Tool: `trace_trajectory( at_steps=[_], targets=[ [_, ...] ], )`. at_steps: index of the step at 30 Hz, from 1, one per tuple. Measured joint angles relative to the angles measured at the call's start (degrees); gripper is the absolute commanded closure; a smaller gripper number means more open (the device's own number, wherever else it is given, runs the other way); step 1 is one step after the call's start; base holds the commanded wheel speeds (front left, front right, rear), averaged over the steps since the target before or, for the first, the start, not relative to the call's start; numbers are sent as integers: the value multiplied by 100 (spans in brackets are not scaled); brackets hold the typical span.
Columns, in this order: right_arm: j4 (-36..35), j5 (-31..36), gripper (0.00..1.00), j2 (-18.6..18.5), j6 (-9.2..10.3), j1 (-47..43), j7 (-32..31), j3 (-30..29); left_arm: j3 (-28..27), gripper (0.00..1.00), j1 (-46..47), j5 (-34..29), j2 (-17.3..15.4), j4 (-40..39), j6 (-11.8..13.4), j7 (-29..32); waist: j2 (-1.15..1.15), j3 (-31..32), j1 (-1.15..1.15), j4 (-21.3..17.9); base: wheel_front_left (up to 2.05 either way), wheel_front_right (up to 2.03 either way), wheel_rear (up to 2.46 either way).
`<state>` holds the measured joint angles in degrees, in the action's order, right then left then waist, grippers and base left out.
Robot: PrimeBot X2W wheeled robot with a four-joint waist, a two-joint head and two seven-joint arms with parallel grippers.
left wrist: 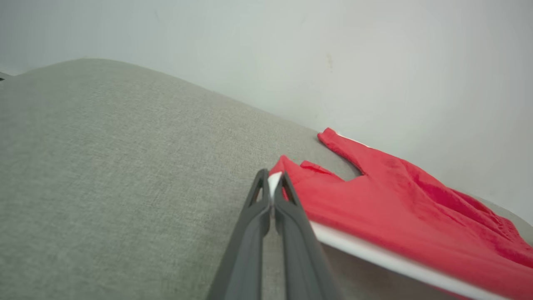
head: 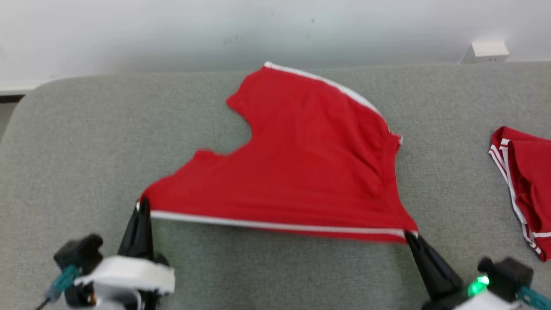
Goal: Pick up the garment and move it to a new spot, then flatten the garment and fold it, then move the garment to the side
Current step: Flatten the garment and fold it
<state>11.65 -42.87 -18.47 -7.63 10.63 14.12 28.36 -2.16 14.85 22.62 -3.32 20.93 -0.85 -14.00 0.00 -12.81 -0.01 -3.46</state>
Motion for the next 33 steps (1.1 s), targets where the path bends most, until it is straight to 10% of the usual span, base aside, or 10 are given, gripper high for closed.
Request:
trace_trajectory(
  at_steps=[8, 13, 33],
  targets=[
    [-1848, 611, 100, 168, -1, -1924, -1092, -1074, -24, 100, -1973, -70, -27, -3312, 715, 1356, 0, 198, -1, 1, 0, 0, 0],
    [-2553, 843, 100, 536, 0, -2198, -1731, -1384, -62, 100, -2231, -80, -149, -4060, 880, 1986, 0, 126, -1, -89, 0, 0, 0],
    [-1299, 292, 100, 1340, 8, 300, -1796, -1228, 671, 100, 2405, 347, -991, -537, 435, 4765, 0, -1050, 1, -467, 0, 0, 0]
  ],
)
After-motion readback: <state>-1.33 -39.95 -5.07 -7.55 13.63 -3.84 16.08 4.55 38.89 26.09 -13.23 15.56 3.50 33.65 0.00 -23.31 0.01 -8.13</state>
